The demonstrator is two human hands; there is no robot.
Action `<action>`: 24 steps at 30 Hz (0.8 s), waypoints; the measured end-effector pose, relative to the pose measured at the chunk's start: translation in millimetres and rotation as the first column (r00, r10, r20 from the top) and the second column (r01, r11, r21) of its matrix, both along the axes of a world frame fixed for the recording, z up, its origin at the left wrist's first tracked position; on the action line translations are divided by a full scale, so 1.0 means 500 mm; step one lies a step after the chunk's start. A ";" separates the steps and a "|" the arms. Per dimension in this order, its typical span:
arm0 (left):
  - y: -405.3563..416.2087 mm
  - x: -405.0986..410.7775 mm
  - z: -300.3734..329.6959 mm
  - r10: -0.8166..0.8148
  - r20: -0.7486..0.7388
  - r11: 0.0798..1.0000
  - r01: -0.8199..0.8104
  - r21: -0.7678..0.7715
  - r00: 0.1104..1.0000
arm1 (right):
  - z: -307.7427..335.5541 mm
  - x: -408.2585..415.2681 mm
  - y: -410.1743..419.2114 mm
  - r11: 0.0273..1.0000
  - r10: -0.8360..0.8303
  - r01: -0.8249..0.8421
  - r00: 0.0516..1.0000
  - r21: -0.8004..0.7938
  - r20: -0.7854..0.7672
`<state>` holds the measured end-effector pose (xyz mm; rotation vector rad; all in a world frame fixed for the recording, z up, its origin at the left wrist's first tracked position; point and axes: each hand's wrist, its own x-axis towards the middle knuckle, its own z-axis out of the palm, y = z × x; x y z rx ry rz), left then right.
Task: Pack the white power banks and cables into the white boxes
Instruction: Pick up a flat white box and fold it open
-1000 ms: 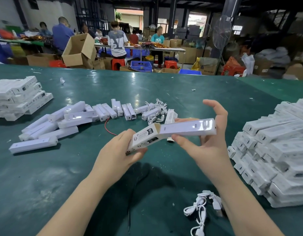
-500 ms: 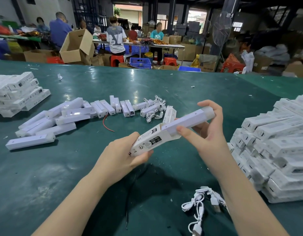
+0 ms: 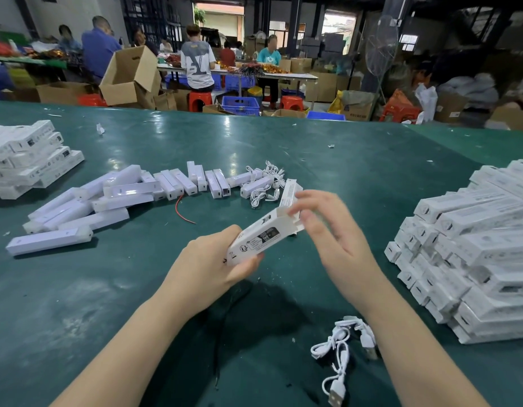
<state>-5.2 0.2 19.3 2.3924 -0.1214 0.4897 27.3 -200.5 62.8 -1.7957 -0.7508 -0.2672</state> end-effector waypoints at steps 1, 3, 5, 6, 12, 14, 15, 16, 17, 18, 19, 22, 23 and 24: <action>-0.001 -0.001 0.000 -0.004 0.002 1.000 0.004 0.018 1.000 | 0.000 -0.001 0.003 0.997 0.023 -0.025 0.999 -0.079 -0.027; -0.004 -0.001 -0.001 -0.011 0.002 0.999 0.011 0.041 1.000 | -0.003 -0.003 0.006 0.986 0.075 -0.089 0.992 -0.140 -0.099; -0.005 0.000 -0.001 0.003 0.002 1.000 -0.003 0.011 1.000 | 0.002 0.000 0.000 0.997 0.050 -0.054 0.995 -0.049 -0.084; -0.004 0.002 -0.001 0.023 0.003 1.000 -0.023 -0.009 1.000 | 0.010 0.003 -0.010 0.999 0.033 -0.032 0.996 0.012 -0.088; 0.005 0.006 0.006 0.115 0.009 0.991 -0.114 -0.069 0.993 | 0.047 -0.021 -0.088 0.631 -0.026 -0.165 0.972 -0.758 -0.233; 0.006 0.006 0.007 0.110 0.008 0.992 -0.110 -0.061 0.994 | 0.027 -0.045 -0.090 0.385 -0.024 -0.259 0.957 -0.886 -0.290; 0.006 0.006 0.007 0.106 0.005 0.993 -0.106 -0.054 0.994 | 0.016 -0.054 -0.088 0.347 -0.038 -0.262 0.955 -0.900 -0.293; 0.005 0.006 0.007 0.101 0.001 0.994 -0.101 -0.047 0.995 | 0.007 -0.061 -0.085 0.347 -0.043 -0.240 0.962 -0.907 -0.271; 0.005 0.005 0.006 0.097 -0.004 0.994 -0.097 -0.040 0.995 | 0.003 -0.066 -0.082 0.362 -0.038 -0.202 0.972 -0.910 -0.231; 0.005 0.005 0.005 0.095 -0.008 0.995 -0.096 -0.035 0.995 | 0.001 -0.066 -0.079 0.366 -0.029 -0.170 0.981 -0.915 -0.194; 0.004 0.006 0.005 0.099 -0.012 0.995 -0.099 -0.033 0.995 | 0.003 -0.067 -0.079 0.375 -0.007 -0.146 0.987 -0.916 -0.161; 0.003 0.005 0.005 0.116 -0.022 0.993 -0.116 -0.020 0.993 | 0.014 -0.056 -0.078 0.588 0.020 -0.106 0.993 -0.802 -0.117; 0.002 0.004 0.004 0.111 -0.030 0.993 -0.112 -0.023 0.993 | 0.019 -0.051 -0.074 0.711 0.000 -0.094 0.991 -0.697 -0.133; 0.000 0.004 0.004 0.099 -0.041 0.994 -0.101 -0.048 0.994 | 0.024 -0.044 -0.068 0.826 -0.015 -0.081 0.986 -0.558 -0.166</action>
